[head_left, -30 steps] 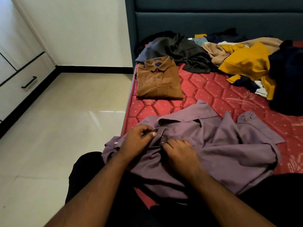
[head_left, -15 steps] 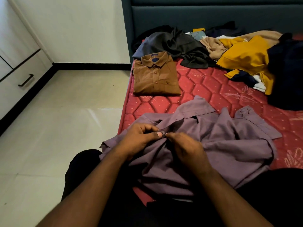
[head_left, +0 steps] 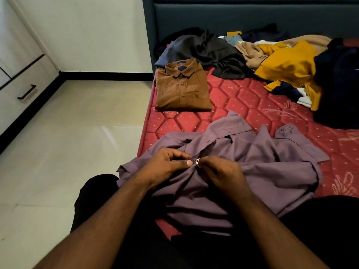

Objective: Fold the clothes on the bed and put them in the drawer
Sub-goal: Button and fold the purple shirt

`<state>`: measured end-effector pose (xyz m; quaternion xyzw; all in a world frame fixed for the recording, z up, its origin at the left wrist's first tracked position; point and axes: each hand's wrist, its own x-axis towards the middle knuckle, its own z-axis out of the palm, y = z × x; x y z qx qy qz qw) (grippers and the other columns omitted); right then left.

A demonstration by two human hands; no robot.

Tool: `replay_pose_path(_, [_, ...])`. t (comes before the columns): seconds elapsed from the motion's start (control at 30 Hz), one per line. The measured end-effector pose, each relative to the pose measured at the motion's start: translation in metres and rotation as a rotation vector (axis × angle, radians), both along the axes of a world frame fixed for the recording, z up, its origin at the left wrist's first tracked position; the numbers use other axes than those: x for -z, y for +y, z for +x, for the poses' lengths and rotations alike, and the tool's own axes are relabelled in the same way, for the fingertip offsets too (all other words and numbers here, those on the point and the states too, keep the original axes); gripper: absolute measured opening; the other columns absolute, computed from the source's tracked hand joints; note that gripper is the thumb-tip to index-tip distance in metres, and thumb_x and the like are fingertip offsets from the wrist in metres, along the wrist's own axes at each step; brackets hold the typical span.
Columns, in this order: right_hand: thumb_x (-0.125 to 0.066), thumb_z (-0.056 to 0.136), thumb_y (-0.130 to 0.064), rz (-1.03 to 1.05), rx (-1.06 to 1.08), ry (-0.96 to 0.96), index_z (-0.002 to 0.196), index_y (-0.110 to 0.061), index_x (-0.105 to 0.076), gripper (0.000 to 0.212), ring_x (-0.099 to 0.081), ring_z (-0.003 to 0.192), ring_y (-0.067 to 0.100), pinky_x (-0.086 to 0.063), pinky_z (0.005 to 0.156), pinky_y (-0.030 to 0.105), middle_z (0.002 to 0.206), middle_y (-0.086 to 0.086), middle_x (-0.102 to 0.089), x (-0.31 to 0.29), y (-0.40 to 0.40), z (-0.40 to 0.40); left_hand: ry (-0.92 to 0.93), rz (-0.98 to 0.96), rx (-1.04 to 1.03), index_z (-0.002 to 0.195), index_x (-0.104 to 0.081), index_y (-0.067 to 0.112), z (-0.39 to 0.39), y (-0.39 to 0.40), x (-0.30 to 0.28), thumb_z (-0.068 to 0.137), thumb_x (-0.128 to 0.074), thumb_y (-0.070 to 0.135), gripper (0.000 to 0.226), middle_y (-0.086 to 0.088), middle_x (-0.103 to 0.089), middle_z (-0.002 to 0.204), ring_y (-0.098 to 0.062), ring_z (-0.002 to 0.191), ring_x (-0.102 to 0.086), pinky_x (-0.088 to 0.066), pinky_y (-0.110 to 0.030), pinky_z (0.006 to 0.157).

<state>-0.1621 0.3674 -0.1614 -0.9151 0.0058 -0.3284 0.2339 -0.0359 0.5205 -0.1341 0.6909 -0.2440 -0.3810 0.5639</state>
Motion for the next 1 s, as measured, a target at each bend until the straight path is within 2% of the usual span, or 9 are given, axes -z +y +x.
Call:
replay_pose_path(0.1, [-0.048, 0.094, -0.046, 0.05, 0.04, 0.044, 0.111, -0.027, -0.056, 0.026, -0.068, 0.069, 0.019, -0.054, 0.055, 0.034, 0.085, 0.0, -0.073, 0.0, 0.0, -0.001, -0.099, 0.004, 0.044, 0.104, -0.074, 0.001, -0.001, 0.001, -0.004, 0.083, -0.073, 0.002, 0.021, -0.014, -0.074, 0.101, -0.022, 0.093, -0.068, -0.052, -0.038, 0.093])
replay_pose_path(0.2, [-0.056, 0.088, -0.041, 0.153, 0.004, 0.092, 0.131, -0.025, -0.054, 0.046, -0.069, 0.076, 0.014, -0.056, 0.067, 0.03, 0.095, -0.001, -0.075, 0.001, -0.003, -0.002, -0.216, -0.022, 0.079, 0.102, -0.076, 0.007, -0.004, 0.002, -0.005, 0.081, -0.074, 0.0, 0.022, -0.001, -0.076, 0.096, -0.017, 0.091, -0.071, -0.055, -0.026, 0.086])
replay_pose_path(0.27, [-0.059, 0.087, -0.038, 0.121, 0.004, 0.078, 0.123, -0.016, -0.065, 0.043, -0.071, 0.077, 0.017, -0.057, 0.065, 0.033, 0.095, 0.003, -0.075, 0.005, -0.005, -0.002, -0.315, -0.06, 0.079, 0.1, -0.077, 0.011, -0.006, 0.001, -0.003, 0.079, -0.075, 0.0, 0.024, 0.005, -0.076, 0.092, -0.012, 0.087, -0.071, -0.053, -0.019, 0.081])
replay_pose_path(0.33, [-0.06, 0.085, -0.037, 0.078, 0.023, 0.042, 0.106, -0.012, -0.073, 0.035, -0.07, 0.073, 0.015, -0.055, 0.063, 0.031, 0.09, 0.002, -0.075, 0.004, -0.007, 0.0, -0.45, -0.071, 0.085, 0.1, -0.077, 0.014, -0.008, -0.001, -0.001, 0.079, -0.077, 0.002, 0.025, 0.006, -0.074, 0.088, -0.006, 0.082, -0.069, -0.052, -0.016, 0.077])
replay_pose_path(0.47, [-0.056, 0.085, -0.04, 0.015, 0.089, 0.05, 0.08, -0.015, -0.07, 0.029, -0.059, 0.062, 0.008, -0.047, 0.055, 0.024, 0.072, -0.005, -0.067, 0.002, -0.007, 0.0, -0.636, -0.104, 0.08, 0.106, -0.075, 0.015, -0.008, -0.002, 0.004, 0.078, -0.077, 0.005, 0.029, 0.007, -0.073, 0.092, -0.003, 0.083, -0.067, -0.05, -0.012, 0.077])
replay_pose_path(0.57, [-0.052, 0.088, -0.04, -0.072, 0.146, 0.058, 0.08, -0.016, -0.069, 0.031, -0.06, 0.062, 0.01, -0.044, 0.053, 0.023, 0.072, -0.004, -0.067, 0.005, -0.007, -0.001, -0.662, -0.097, 0.04, 0.107, -0.075, 0.019, -0.008, -0.003, 0.008, 0.078, -0.077, 0.007, 0.031, 0.011, -0.073, 0.093, -0.001, 0.084, -0.067, -0.05, -0.012, 0.076])
replay_pose_path(0.63, [-0.05, 0.092, -0.039, -0.097, 0.163, 0.059, 0.081, -0.015, -0.068, 0.032, -0.06, 0.061, 0.013, -0.046, 0.05, 0.026, 0.073, -0.003, -0.066, 0.006, -0.005, -0.001, -0.604, -0.081, 0.033, 0.11, -0.074, 0.017, -0.009, -0.004, 0.006, 0.08, -0.076, 0.005, 0.032, 0.016, -0.071, 0.099, 0.005, 0.09, -0.066, -0.048, -0.01, 0.081])
replay_pose_path(0.77, [-0.05, 0.093, -0.033, -0.209, 0.176, 0.048, 0.078, -0.014, -0.064, 0.028, -0.057, 0.057, 0.019, -0.044, 0.045, 0.032, 0.071, 0.001, -0.061, 0.01, -0.001, -0.003, -0.482, 0.056, 0.171, 0.107, -0.074, 0.02, -0.007, -0.005, -0.004, 0.086, -0.068, 0.004, 0.028, 0.016, -0.072, 0.099, 0.005, 0.09, -0.066, -0.048, -0.009, 0.081])
replay_pose_path(1.0, [-0.042, 0.094, -0.044, 0.038, 0.052, 0.308, 0.091, -0.022, -0.049, 0.023, -0.06, 0.069, 0.028, -0.047, 0.053, 0.039, 0.082, 0.0, -0.061, 0.011, 0.018, -0.001, -0.623, 0.328, 0.364, 0.107, -0.074, 0.017, 0.009, 0.003, -0.012, 0.087, -0.062, 0.01, 0.024, 0.005, -0.073, 0.103, -0.003, 0.09, -0.065, -0.049, -0.01, 0.082])
